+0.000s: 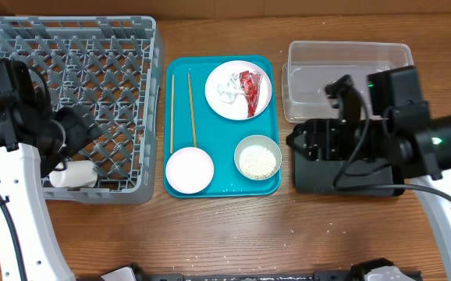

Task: Sort waste into correct bins and load items into the dishwasher
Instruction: 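Carry the white cup with the left gripper into the grey dish rack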

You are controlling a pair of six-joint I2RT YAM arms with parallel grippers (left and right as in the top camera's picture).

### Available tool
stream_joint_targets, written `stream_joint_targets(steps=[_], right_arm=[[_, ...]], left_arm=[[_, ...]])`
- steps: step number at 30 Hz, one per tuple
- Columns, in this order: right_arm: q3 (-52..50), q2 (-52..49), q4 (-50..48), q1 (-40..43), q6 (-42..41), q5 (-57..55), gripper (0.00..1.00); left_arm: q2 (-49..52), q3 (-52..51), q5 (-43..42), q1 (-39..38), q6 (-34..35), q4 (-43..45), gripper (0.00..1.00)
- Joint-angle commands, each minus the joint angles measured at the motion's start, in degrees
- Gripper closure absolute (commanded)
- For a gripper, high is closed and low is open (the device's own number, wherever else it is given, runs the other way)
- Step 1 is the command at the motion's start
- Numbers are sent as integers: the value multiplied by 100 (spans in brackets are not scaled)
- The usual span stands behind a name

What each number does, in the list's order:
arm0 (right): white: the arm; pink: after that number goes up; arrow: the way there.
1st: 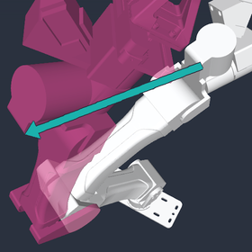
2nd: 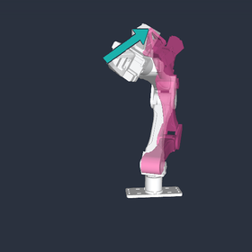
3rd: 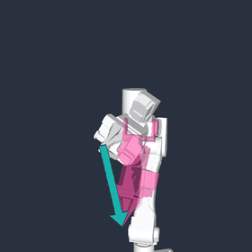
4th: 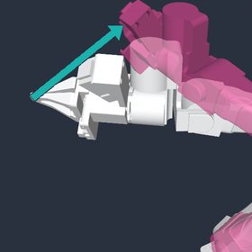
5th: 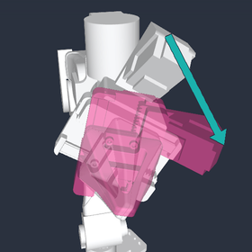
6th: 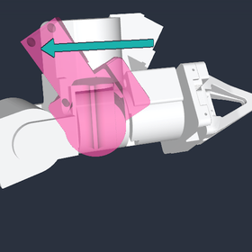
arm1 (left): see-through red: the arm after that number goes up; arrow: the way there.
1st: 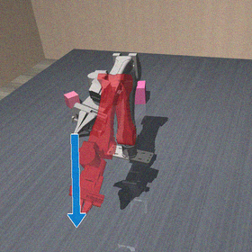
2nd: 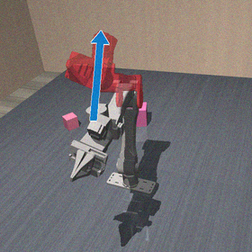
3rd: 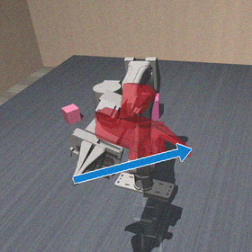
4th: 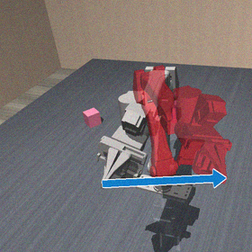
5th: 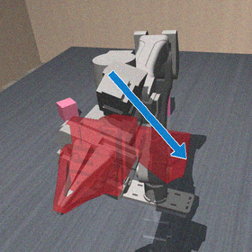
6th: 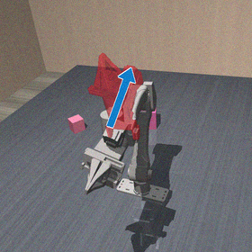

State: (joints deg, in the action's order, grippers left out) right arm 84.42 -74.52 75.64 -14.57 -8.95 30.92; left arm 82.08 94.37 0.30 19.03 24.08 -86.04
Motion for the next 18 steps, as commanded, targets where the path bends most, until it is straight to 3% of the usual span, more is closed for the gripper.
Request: stream_joint_targets(steps=[1,5,9,15,18], right_arm=[[81,-70,-59,-186,20,-160,27],[81,-105,-50,-192,15,-153,28],[81,-105,-50,-192,15,-155,28],[81,-105,-24,-192,-2,-133,28],[81,-105,-2,-192,-4,-133,28]], left_arm=[[-46,-428,1364,219,1093,192,44],[7,-1362,1147,713,1040,999,61],[120,-2072,997,872,887,1703,96],[345,-2476,1075,872,695,2490,96],[474,-2476,1672,874,763,2579,96]])
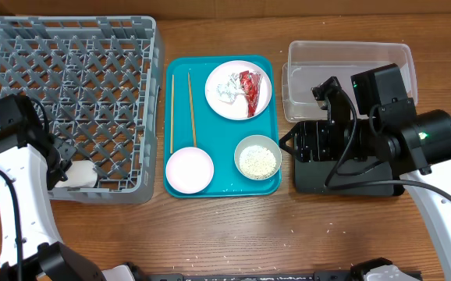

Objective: Sort waste into correct bins and load items into the dishwasher

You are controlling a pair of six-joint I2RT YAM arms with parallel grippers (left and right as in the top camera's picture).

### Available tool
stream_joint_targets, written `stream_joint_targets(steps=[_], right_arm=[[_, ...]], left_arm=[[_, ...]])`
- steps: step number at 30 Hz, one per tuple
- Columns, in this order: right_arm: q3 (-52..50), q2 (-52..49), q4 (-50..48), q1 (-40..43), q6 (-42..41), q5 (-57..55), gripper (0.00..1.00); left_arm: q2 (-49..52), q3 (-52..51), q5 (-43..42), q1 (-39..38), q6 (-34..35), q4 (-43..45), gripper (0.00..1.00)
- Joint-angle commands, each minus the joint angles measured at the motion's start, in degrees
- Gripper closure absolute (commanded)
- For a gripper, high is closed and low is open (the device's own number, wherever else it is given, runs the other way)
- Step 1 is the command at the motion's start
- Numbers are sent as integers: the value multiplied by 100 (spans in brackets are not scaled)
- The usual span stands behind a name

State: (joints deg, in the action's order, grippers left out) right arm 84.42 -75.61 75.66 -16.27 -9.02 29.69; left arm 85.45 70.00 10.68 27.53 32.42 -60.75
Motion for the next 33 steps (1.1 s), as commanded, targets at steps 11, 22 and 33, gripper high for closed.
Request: stream_joint_targets(steps=[11,22,33], right_arm=[[81,4,4,-22,4,-13,28],[81,4,-17,-22,4,-13,28],[81,4,-63,-22,2,-13,28]], left_arm=[[765,-48,87,20,37,-179,96],[503,463,-2754,20,-1552,-210,95],[496,798,-4345,-105,-2815,-428,74]])
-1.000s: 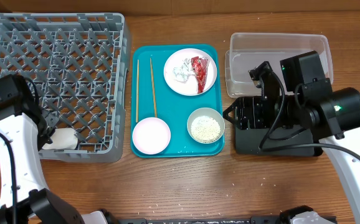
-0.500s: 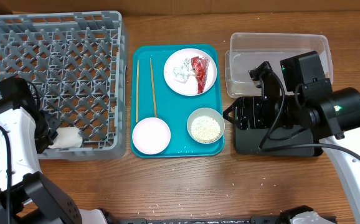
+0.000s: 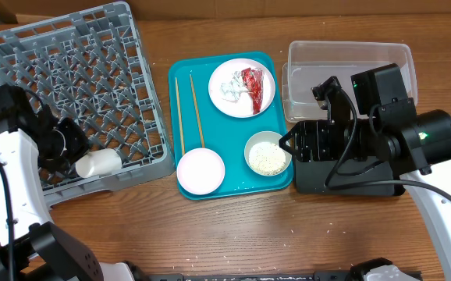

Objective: Sort waste into correct bins and load items into the dishwasher

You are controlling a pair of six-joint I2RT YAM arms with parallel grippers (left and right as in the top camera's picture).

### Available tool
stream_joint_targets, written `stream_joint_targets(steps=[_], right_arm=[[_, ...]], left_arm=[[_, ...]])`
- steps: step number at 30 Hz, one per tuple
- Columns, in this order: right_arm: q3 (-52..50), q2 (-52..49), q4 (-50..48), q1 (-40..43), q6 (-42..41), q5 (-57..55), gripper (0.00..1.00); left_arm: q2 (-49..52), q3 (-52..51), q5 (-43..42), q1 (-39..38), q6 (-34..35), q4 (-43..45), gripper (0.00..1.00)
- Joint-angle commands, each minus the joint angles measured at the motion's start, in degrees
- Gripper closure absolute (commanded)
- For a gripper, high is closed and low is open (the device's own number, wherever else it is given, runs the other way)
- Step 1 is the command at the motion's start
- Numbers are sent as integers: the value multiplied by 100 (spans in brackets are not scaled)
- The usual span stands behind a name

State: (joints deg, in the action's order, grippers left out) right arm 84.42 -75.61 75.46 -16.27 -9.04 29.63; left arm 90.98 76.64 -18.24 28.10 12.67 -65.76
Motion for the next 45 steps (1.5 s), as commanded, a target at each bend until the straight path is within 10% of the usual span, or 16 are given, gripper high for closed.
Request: stream_joint_targets(steps=[1,10,17,30,37,45], right_arm=[[81,4,-55,-22,7,-7,28],[81,4,-57,-22,4,-7,27],[81,4,-50,-22,4,-4,27],[81,4,-57,-22,4,-4,27],[81,4,-48,-22,4,-4,27],[81,4,-15,-22,4,-4,27]], left_arm=[[-57,133,-1692,-229,-988,107,71],[-33,131,-50,-1967,-592,382,27],[-28,129,2166,-3119,933,778,36],[949,114,1534,-3307,1043,835,53],[1379,114,1552,-3285,1047,649,90],[1115,240,1829,-3259,1047,184,91]])
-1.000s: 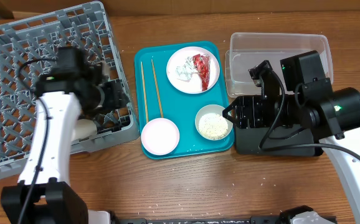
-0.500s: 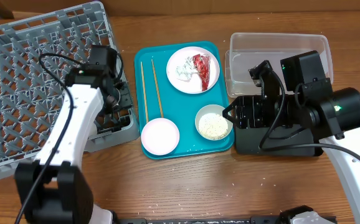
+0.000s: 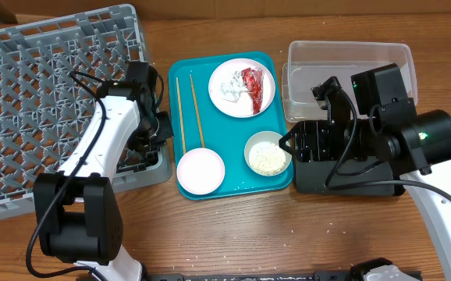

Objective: Sort waste into correct bins and load items into the dishwasher

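Note:
The grey dishwasher rack (image 3: pixel 46 86) lies skewed at the left. On the teal tray (image 3: pixel 227 129) are two chopsticks (image 3: pixel 197 109), a plate (image 3: pixel 241 86) with a red wrapper and crumpled white paper, a bowl of rice (image 3: pixel 268 156) and a white dish (image 3: pixel 200 170). My left gripper (image 3: pixel 155 133) is at the rack's right edge, beside the tray; its jaws are too dark to read. My right gripper (image 3: pixel 288 144) hovers at the black bin's left edge near the rice bowl, its state unclear. The white cup is hidden.
A clear plastic bin (image 3: pixel 350 58) stands at the back right, and a black bin (image 3: pixel 342 176) sits in front of it under my right arm. My left arm crosses the rack's lower right corner.
My left arm has moved from the rack's left side to its right edge by the tray. The white cup that lay in the rack's front no longer shows. The right arm is unchanged.
At first the rack stood square, with a white cup at its front left by my left gripper. Later the rack was turned askew, the tray was shifted right and tilted, and the cup lay further right. Now my left gripper is at the rack's right edge.

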You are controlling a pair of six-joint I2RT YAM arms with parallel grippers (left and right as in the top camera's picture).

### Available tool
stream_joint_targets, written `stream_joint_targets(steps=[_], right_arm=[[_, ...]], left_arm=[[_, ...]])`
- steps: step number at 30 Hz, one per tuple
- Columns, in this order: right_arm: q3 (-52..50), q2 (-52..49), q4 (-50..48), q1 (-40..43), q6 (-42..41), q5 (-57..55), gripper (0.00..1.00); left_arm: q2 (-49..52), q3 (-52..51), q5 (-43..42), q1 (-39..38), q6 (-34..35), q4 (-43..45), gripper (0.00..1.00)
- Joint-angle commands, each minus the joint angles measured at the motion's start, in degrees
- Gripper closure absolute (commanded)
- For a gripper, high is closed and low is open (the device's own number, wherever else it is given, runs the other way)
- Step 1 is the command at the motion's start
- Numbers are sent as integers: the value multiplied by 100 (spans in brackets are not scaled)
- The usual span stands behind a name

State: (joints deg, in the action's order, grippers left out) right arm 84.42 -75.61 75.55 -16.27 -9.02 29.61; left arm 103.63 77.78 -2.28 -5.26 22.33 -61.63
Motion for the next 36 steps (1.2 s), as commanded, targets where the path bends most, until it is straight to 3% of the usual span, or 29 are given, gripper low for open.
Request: stream_joint_targets(steps=[1,6,14,17,23,30,32,35,36], right_arm=[[81,4,-22,-22,4,-2,27],[81,4,-22,-22,2,-2,27],[81,4,-22,-22,2,-2,27],[81,4,-20,-22,2,-2,27],[81,4,-20,-22,2,-2,27],[81,4,-22,-22,2,-2,27],[81,4,-22,-22,2,-2,27],[81,4,-39,-22,4,-2,27],[81,4,-72,-22,7,-4,27]], left_arm=[[-184,144,385,76,83,-334,91],[-219,179,1078,85,179,-820,90],[-219,227,1082,83,142,-643,85],[-219,317,1086,83,-229,-546,84],[-219,422,1126,83,-308,-968,84],[-219,420,1198,83,-374,-1340,74],[-219,422,1189,83,-372,-1309,62],[-219,540,1047,83,-348,-1283,12],[-219,673,920,83,-348,-1344,0]])
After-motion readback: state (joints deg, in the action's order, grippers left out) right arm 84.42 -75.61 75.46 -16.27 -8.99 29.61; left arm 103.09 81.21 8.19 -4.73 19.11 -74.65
